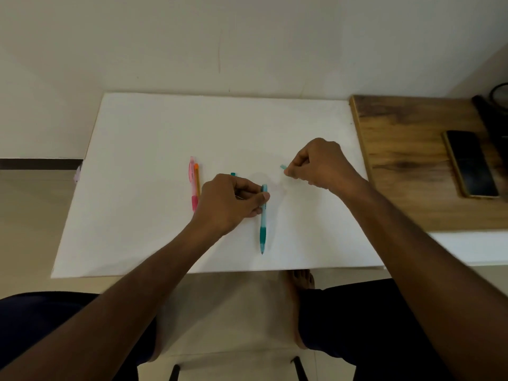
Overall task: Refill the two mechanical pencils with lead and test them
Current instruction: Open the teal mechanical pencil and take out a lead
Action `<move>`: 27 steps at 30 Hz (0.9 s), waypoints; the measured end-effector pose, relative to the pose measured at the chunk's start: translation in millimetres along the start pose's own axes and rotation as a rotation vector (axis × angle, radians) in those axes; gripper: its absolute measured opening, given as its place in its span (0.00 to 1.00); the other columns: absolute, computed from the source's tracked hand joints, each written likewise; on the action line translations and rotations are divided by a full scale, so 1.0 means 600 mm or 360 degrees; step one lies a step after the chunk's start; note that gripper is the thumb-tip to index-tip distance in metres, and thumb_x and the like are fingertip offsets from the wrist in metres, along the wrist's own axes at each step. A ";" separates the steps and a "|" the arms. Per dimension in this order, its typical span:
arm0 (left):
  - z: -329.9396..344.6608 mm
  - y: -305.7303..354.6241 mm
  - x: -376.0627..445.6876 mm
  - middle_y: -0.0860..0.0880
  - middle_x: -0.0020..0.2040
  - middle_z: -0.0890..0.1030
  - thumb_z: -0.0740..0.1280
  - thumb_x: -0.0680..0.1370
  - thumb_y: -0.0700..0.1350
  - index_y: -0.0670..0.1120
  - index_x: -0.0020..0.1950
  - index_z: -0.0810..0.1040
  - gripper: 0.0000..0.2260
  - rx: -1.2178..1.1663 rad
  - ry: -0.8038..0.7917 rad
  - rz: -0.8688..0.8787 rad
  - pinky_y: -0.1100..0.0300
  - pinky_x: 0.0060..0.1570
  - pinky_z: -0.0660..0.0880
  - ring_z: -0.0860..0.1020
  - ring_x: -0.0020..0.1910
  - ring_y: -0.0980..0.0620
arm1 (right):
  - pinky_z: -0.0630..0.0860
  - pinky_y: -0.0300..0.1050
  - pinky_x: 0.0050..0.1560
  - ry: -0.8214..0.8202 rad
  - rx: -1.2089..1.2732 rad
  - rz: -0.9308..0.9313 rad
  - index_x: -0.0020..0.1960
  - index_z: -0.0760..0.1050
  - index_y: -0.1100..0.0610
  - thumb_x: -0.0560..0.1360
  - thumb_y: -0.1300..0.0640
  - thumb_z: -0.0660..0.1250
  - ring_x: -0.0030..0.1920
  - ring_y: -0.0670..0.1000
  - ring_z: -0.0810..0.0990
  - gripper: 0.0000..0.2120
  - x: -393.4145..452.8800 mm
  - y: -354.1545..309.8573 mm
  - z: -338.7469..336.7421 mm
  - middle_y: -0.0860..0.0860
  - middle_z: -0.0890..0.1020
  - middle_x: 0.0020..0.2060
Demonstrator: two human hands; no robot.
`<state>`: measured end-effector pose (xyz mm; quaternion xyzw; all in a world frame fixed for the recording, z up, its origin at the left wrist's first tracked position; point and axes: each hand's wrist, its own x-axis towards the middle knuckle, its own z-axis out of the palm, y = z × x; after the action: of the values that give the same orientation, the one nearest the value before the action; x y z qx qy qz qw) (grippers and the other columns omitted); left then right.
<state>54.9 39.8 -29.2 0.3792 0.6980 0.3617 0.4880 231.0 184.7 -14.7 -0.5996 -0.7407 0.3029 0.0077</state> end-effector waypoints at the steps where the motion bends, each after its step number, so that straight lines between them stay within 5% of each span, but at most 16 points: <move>1: 0.007 0.001 0.004 0.54 0.39 0.89 0.81 0.74 0.49 0.49 0.53 0.89 0.09 0.0031 0.0017 0.0008 0.66 0.46 0.84 0.88 0.38 0.56 | 0.71 0.34 0.30 -0.0018 -0.0030 0.0026 0.43 0.86 0.53 0.72 0.46 0.81 0.33 0.45 0.81 0.11 0.003 0.001 0.005 0.43 0.82 0.33; 7: 0.026 0.002 0.022 0.54 0.37 0.88 0.81 0.73 0.50 0.48 0.50 0.88 0.09 0.0222 0.0086 0.0022 0.76 0.42 0.77 0.86 0.35 0.60 | 0.71 0.35 0.32 -0.0011 -0.0041 0.0090 0.38 0.82 0.51 0.71 0.39 0.80 0.30 0.46 0.82 0.16 0.008 0.003 0.001 0.46 0.85 0.35; 10: 0.024 0.003 0.025 0.54 0.35 0.87 0.81 0.73 0.50 0.47 0.47 0.87 0.10 0.0294 0.0144 0.0074 0.76 0.41 0.76 0.86 0.35 0.62 | 0.74 0.34 0.32 0.0252 0.0157 0.0064 0.38 0.84 0.53 0.73 0.40 0.78 0.28 0.44 0.83 0.17 0.004 0.003 -0.027 0.45 0.85 0.32; 13: 0.022 0.003 0.027 0.53 0.35 0.87 0.81 0.73 0.52 0.45 0.46 0.85 0.12 0.0434 0.0209 0.0115 0.70 0.44 0.78 0.86 0.35 0.61 | 0.80 0.42 0.42 0.0399 0.0301 -0.0031 0.38 0.85 0.57 0.77 0.45 0.76 0.29 0.44 0.81 0.16 -0.002 0.002 -0.044 0.49 0.85 0.32; 15: 0.021 0.004 0.027 0.52 0.34 0.87 0.81 0.72 0.53 0.44 0.45 0.85 0.13 0.0499 0.0205 0.0138 0.66 0.46 0.81 0.85 0.33 0.59 | 0.78 0.37 0.41 0.0364 0.0165 -0.0081 0.39 0.85 0.58 0.78 0.45 0.75 0.30 0.43 0.80 0.17 -0.008 -0.003 -0.041 0.49 0.84 0.32; 18: 0.008 0.016 0.022 0.52 0.32 0.85 0.81 0.73 0.56 0.45 0.43 0.85 0.15 0.0581 0.0209 0.0169 0.77 0.45 0.75 0.85 0.31 0.58 | 0.67 0.31 0.35 0.0353 0.0008 -0.0119 0.40 0.85 0.58 0.78 0.46 0.75 0.31 0.42 0.78 0.17 -0.012 -0.008 -0.036 0.48 0.83 0.32; 22: -0.060 0.035 0.024 0.55 0.38 0.85 0.76 0.78 0.58 0.51 0.45 0.83 0.11 0.1137 0.0585 0.0446 0.54 0.46 0.82 0.84 0.39 0.51 | 0.77 0.33 0.36 0.0435 0.0177 -0.0136 0.43 0.85 0.58 0.82 0.53 0.70 0.33 0.45 0.83 0.12 -0.013 -0.008 -0.047 0.50 0.86 0.36; 27: -0.089 0.023 0.022 0.49 0.36 0.82 0.76 0.76 0.62 0.49 0.41 0.82 0.18 0.1278 0.0474 0.0185 0.51 0.41 0.83 0.84 0.35 0.47 | 0.76 0.31 0.30 0.0412 0.0326 -0.0123 0.50 0.84 0.57 0.82 0.63 0.60 0.32 0.46 0.85 0.13 -0.015 -0.005 -0.048 0.52 0.87 0.39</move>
<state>3.2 50.3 -8.3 0.5214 0.8237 0.1390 0.1745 242.0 188.8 13.4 -0.6007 -0.7214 0.2964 0.1759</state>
